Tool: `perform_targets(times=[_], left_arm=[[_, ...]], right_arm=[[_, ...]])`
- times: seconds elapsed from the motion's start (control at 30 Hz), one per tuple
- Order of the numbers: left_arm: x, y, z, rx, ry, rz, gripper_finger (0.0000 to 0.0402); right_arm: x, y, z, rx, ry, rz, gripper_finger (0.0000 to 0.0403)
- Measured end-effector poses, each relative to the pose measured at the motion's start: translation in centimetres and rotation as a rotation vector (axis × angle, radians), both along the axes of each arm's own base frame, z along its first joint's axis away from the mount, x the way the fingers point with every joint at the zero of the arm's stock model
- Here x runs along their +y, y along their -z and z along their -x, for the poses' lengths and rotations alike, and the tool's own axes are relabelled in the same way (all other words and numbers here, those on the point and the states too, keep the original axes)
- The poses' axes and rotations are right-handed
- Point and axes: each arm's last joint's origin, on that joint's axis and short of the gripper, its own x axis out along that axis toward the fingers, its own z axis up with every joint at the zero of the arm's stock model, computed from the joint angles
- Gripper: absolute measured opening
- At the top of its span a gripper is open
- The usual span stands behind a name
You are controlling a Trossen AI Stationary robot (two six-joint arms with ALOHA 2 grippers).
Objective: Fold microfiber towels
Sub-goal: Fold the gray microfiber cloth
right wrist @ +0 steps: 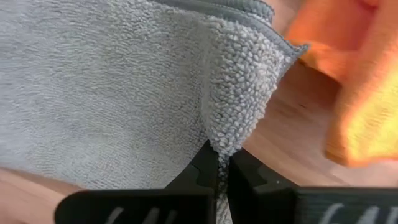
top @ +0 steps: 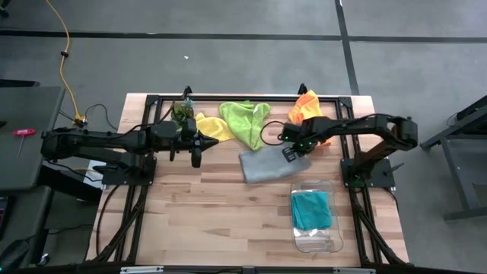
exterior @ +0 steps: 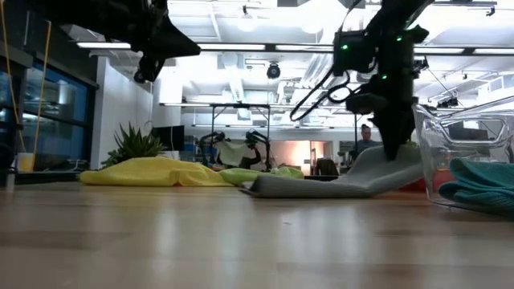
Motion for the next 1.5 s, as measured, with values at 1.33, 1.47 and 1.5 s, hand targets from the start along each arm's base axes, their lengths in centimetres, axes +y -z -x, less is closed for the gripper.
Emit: perform_targets(times=[1.33, 1.47, 1.5], left_arm=[[0.2, 0.0, 0.1, 0.002, -0.074, -0.021, 0.0], [0.2, 0.0, 0.1, 0.004, -0.073, -0.029, 0.0], [0.2, 0.0, 0.1, 0.004, -0.073, -0.029, 0.0]], right_arm=[[3.1, 1.7, -5.2, -0.559, 0.192, -0.141, 0.0003], [3.1, 1.6, -5.4, -0.588, 0.245, -0.163, 0.0022], [3.1, 1.5, -5.5, -0.598, 0.243, -0.167, 0.0031]])
